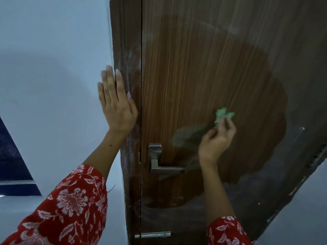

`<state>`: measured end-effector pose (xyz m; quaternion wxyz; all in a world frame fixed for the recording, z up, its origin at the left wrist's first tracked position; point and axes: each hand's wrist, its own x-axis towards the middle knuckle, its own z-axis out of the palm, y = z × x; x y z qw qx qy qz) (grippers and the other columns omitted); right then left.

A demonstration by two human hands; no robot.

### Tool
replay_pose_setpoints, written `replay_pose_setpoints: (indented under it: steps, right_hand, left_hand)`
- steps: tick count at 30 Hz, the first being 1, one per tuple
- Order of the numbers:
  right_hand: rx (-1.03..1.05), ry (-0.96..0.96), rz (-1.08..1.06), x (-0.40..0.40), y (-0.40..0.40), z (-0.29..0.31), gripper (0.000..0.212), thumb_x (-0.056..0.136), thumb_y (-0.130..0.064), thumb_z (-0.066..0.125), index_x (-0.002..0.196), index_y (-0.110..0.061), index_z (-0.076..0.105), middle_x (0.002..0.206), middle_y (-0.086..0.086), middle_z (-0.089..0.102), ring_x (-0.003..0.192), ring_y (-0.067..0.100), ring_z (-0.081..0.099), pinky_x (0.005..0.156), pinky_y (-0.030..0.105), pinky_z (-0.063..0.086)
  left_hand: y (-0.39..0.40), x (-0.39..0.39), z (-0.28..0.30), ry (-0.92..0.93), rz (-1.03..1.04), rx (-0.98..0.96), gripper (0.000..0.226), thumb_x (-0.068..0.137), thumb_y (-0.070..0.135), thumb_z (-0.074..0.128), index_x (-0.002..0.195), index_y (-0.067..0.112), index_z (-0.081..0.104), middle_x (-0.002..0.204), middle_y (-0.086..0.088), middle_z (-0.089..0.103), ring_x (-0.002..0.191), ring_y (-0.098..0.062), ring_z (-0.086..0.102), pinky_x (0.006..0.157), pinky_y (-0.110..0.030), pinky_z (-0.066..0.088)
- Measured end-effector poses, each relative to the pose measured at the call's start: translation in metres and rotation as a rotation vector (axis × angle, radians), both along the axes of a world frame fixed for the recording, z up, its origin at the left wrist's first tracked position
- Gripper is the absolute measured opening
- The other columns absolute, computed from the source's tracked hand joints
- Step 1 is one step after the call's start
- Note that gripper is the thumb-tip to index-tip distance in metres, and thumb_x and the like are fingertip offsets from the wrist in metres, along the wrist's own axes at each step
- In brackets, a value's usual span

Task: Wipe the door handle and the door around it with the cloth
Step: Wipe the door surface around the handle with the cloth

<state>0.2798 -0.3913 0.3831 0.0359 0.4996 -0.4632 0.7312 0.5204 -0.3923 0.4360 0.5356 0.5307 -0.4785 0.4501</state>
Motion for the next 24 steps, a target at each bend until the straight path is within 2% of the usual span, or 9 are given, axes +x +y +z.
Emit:
replay_pose_setpoints:
  steps: [2, 6, 8, 10, 11, 15, 19, 20, 24]
  right_hand:
    - [0.038, -0.082, -0.004, 0.003, 0.001, 0.008, 0.043, 0.086, 0.006, 0.051, 0.129, 0.007, 0.048, 0.126, 0.026, 0.046, 0.120, 0.030, 0.047, 0.107, 0.030, 0.036]
    - [-0.118, 0.488, 0.110, 0.026, 0.012, -0.004, 0.042, 0.085, 0.007, 0.052, 0.127, 0.008, 0.050, 0.127, 0.026, 0.049, 0.121, 0.025, 0.042, 0.107, 0.035, 0.038]
    - [-0.076, 0.327, 0.101, 0.012, 0.006, -0.007, 0.043, 0.084, 0.013, 0.050, 0.127, 0.007, 0.051, 0.126, 0.026, 0.049, 0.119, 0.029, 0.047, 0.103, 0.037, 0.043]
    - [0.019, -0.009, 0.059, 0.004, 0.005, -0.005, 0.044, 0.084, 0.012, 0.051, 0.127, 0.006, 0.051, 0.125, 0.025, 0.047, 0.116, 0.031, 0.052, 0.101, 0.030, 0.042]
    - [0.036, -0.035, 0.059, 0.008, 0.007, -0.005, 0.043, 0.085, 0.009, 0.052, 0.127, 0.007, 0.050, 0.126, 0.025, 0.046, 0.117, 0.031, 0.051, 0.103, 0.026, 0.040]
    - [-0.033, 0.448, 0.148, 0.025, 0.019, -0.022, 0.047, 0.085, 0.007, 0.055, 0.131, 0.006, 0.045, 0.131, 0.025, 0.044, 0.124, 0.030, 0.044, 0.107, 0.035, 0.038]
    - [0.108, -0.062, 0.053, 0.003, 0.009, -0.012, 0.044, 0.084, 0.009, 0.052, 0.128, 0.006, 0.049, 0.126, 0.025, 0.045, 0.114, 0.032, 0.052, 0.101, 0.011, 0.034]
    - [0.121, -0.098, 0.054, 0.007, 0.011, -0.009, 0.042, 0.086, 0.006, 0.052, 0.128, 0.007, 0.049, 0.127, 0.024, 0.045, 0.115, 0.032, 0.051, 0.101, 0.013, 0.033]
    - [0.001, 0.393, 0.160, 0.026, 0.023, -0.019, 0.045, 0.087, 0.005, 0.053, 0.131, 0.007, 0.046, 0.131, 0.024, 0.043, 0.125, 0.028, 0.044, 0.108, 0.030, 0.036]
  left_hand:
    - [0.000, -0.002, 0.000, 0.006, -0.003, 0.000, 0.051, 0.098, 0.014, 0.036, 0.145, -0.003, 0.029, 0.150, -0.027, 0.032, 0.141, -0.041, 0.027, 0.119, -0.046, 0.016]
    - [0.002, -0.001, 0.000, 0.005, -0.009, 0.010, 0.050, 0.098, 0.012, 0.037, 0.145, -0.004, 0.030, 0.150, -0.027, 0.032, 0.141, -0.041, 0.027, 0.118, -0.047, 0.016]
    - [0.004, -0.001, 0.001, 0.011, -0.020, 0.017, 0.050, 0.098, 0.014, 0.035, 0.145, -0.004, 0.031, 0.150, -0.027, 0.032, 0.141, -0.042, 0.027, 0.119, -0.047, 0.016]
    - [0.004, -0.002, 0.002, 0.010, -0.011, 0.015, 0.050, 0.099, 0.014, 0.035, 0.144, -0.004, 0.031, 0.150, -0.027, 0.033, 0.141, -0.042, 0.028, 0.118, -0.047, 0.017]
    - [0.005, -0.003, 0.002, 0.010, -0.007, 0.013, 0.049, 0.098, 0.014, 0.035, 0.144, -0.004, 0.032, 0.149, -0.027, 0.033, 0.141, -0.042, 0.029, 0.118, -0.047, 0.017]
    - [0.006, -0.002, 0.002, 0.006, -0.015, 0.016, 0.050, 0.098, 0.013, 0.037, 0.144, -0.004, 0.031, 0.149, -0.028, 0.033, 0.141, -0.042, 0.029, 0.118, -0.047, 0.017]
    - [0.006, -0.003, 0.002, 0.017, -0.009, 0.014, 0.050, 0.098, 0.014, 0.036, 0.144, -0.004, 0.032, 0.150, -0.027, 0.033, 0.141, -0.041, 0.028, 0.119, -0.046, 0.016]
    - [0.005, -0.003, 0.002, 0.017, -0.008, 0.013, 0.050, 0.098, 0.014, 0.035, 0.144, -0.004, 0.032, 0.150, -0.027, 0.033, 0.141, -0.041, 0.029, 0.119, -0.045, 0.015]
    - [0.004, -0.002, 0.001, 0.013, 0.006, 0.006, 0.050, 0.098, 0.014, 0.037, 0.145, -0.003, 0.032, 0.150, -0.026, 0.033, 0.141, -0.041, 0.028, 0.120, -0.041, 0.010]
